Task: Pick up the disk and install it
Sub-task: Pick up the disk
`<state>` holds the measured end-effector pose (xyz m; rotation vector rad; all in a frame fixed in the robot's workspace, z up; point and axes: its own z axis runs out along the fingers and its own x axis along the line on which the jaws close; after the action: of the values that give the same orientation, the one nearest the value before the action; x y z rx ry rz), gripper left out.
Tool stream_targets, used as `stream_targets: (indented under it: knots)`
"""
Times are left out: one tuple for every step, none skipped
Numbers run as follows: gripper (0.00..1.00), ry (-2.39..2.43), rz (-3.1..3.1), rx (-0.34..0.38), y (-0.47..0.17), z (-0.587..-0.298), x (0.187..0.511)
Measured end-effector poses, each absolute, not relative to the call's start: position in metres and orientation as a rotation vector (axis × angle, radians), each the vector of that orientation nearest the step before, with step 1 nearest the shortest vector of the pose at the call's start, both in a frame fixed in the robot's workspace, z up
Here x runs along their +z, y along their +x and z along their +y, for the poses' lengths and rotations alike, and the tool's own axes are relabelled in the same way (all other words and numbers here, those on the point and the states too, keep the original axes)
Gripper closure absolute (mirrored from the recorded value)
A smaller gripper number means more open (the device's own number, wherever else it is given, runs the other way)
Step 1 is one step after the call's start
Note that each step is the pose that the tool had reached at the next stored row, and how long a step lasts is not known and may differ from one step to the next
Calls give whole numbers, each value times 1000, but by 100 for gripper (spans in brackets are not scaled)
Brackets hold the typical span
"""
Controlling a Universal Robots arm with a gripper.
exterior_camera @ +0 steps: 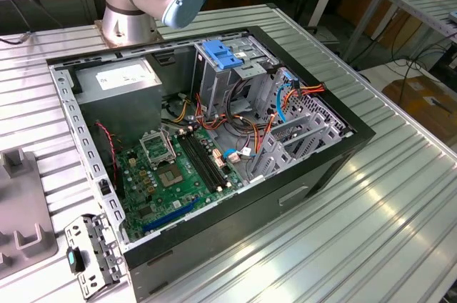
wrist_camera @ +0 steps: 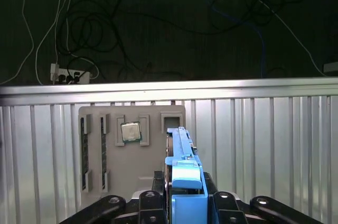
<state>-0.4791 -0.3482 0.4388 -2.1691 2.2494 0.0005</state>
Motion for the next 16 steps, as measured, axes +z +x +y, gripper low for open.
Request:
stream_targets:
  knots:
    - [63, -2169, 2249, 1, -479, -348, 440]
    - [63, -2169, 2249, 1, -479, -348, 441]
    - [63, -2169, 2250, 1, -479, -348, 442]
    - [63, -2169, 2250, 1, -479, -348, 443]
    - [63, -2169, 2250, 1, -479, -348, 444]
    - [63, -2169, 2250, 1, -479, -348, 446]
    - [63, -2169, 2250, 1, -479, -348, 447]
    - [63, -2169, 2250, 1, -479, -348, 447]
    - [63, -2170, 2250, 1, -479, -348, 448]
    - [63, -2170, 2250, 2, -479, -348, 449]
    - [63, -2170, 2250, 2, -479, -348, 450]
    - [63, -2170, 2250, 2, -479, -348, 450]
    - [63, -2170, 2250, 2, -479, -348, 451]
    - [63, -2170, 2250, 2, -479, -348, 452]
    - [63, -2170, 2250, 2, -479, -348, 453]
    - [63, -2170, 2250, 3, -479, -348, 453]
